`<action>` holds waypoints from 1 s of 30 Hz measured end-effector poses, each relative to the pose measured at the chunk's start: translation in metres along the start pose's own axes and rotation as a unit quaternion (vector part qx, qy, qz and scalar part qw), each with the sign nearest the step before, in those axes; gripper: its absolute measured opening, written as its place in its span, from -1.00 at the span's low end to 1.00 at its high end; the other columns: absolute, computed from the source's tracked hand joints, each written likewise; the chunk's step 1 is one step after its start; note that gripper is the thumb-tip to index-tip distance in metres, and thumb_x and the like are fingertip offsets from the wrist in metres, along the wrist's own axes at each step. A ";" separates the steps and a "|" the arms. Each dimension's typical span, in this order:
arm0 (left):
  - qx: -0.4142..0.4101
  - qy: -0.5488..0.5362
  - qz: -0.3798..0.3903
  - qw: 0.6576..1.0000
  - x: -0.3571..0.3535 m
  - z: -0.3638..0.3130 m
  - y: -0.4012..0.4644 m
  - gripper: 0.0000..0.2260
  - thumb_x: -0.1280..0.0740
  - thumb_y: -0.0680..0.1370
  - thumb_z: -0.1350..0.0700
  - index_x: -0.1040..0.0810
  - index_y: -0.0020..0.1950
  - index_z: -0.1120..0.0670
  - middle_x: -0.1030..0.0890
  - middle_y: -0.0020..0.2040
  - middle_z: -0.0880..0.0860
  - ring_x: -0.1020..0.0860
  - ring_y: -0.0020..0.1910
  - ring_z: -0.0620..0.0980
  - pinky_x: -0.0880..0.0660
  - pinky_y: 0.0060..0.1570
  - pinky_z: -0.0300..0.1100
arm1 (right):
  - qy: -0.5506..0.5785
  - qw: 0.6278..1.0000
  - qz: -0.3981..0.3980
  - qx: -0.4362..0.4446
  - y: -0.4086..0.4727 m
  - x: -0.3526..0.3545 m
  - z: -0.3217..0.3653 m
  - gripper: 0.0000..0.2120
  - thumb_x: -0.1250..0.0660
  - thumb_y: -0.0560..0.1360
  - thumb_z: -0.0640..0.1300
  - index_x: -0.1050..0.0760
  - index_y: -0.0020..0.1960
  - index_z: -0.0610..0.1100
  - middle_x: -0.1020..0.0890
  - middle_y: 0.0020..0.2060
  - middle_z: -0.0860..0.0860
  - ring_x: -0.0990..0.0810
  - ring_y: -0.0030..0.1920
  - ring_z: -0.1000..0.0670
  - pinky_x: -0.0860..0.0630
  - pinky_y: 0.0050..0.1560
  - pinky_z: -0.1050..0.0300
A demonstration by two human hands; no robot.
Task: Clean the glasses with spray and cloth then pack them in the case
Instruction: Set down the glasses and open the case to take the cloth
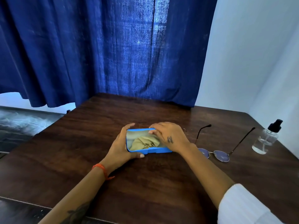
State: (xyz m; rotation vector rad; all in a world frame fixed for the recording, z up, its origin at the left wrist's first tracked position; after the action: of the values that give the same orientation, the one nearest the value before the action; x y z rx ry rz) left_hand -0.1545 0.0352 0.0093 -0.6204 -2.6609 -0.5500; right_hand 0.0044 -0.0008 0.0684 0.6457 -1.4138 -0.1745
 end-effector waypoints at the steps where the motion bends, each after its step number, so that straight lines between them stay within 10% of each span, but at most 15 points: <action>1: 0.003 -0.002 0.003 1.000 -0.001 0.000 0.001 -0.04 -0.61 0.08 -0.03 -0.15 0.33 -0.33 -0.44 0.27 -0.04 -0.47 0.21 -0.02 -0.46 0.22 0.01 | 0.004 0.999 0.035 -0.022 0.004 -0.002 -0.004 -0.49 0.03 0.52 0.23 -0.55 0.10 -0.06 -0.66 -0.01 -0.01 -0.59 -0.01 -0.07 -0.49 -0.04 0.07; 8: 0.023 0.007 0.006 1.000 -0.001 0.003 0.001 0.10 -0.59 0.05 -0.08 0.06 0.37 -0.43 -0.37 0.34 -0.03 -0.40 0.29 0.00 -0.36 0.32 0.07 | 0.119 0.969 0.176 -0.123 0.018 -0.007 -0.015 -0.64 -0.13 0.55 0.16 -0.55 0.12 -0.02 -0.64 0.03 0.00 -0.54 0.06 -0.02 -0.41 0.00 0.06; 11: 0.024 0.009 0.005 1.000 -0.001 0.002 0.002 0.11 -0.60 0.08 -0.04 0.08 0.36 -0.44 -0.36 0.34 -0.02 -0.39 0.30 0.00 -0.35 0.33 0.07 | 0.129 0.987 -0.011 -0.094 0.007 0.011 -0.008 -0.70 -0.33 0.47 0.07 -0.55 0.15 -0.05 -0.57 0.12 0.01 -0.43 0.17 0.05 -0.34 0.19 0.15; 15: 0.024 0.020 0.003 1.000 0.000 0.001 0.002 0.11 -0.61 0.13 0.03 0.12 0.35 -0.45 -0.34 0.37 -0.01 -0.36 0.32 -0.02 -0.32 0.35 0.03 | 0.121 0.954 -0.262 -0.083 -0.037 0.029 0.010 -0.88 -0.40 0.41 -0.22 -0.59 -0.05 -0.18 -0.57 -0.10 -0.04 -0.54 -0.12 0.07 -0.47 -0.06 0.31; 22: 0.023 0.028 -0.003 0.999 0.000 -0.003 0.000 0.12 -0.61 0.15 0.06 0.15 0.35 -0.44 -0.32 0.38 0.02 -0.34 0.33 -0.03 -0.31 0.35 0.02 | 0.147 0.971 -0.036 -0.184 -0.028 -0.017 0.005 -0.70 -0.41 0.42 -0.06 -0.59 0.14 -0.09 -0.65 0.00 -0.06 -0.61 0.00 -0.05 -0.49 0.06 0.12; 30: 0.016 0.072 -0.024 0.997 0.002 -0.006 -0.001 0.07 -0.58 0.21 0.01 0.13 0.42 -0.33 -0.33 0.38 0.05 -0.30 0.36 0.04 -0.27 0.36 0.13 | 0.176 0.958 -0.083 -0.210 -0.020 0.015 0.011 -0.94 -0.39 0.40 -0.15 -0.64 -0.16 -0.04 -0.68 -0.23 0.09 -0.60 -0.21 0.08 -0.49 -0.15 0.20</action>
State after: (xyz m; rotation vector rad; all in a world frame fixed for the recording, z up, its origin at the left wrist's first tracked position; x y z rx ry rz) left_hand -0.1550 0.0318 0.0151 -0.4898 -2.5487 -0.5418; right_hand 0.0019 -0.0282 0.0711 0.4154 -0.9392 -0.4573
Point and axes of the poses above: each hand's wrist, its own y-axis towards the middle knuckle, its own x-axis out of the back of the hand, z = x × y, the point moved 6 cm from there along y, towards the middle knuckle
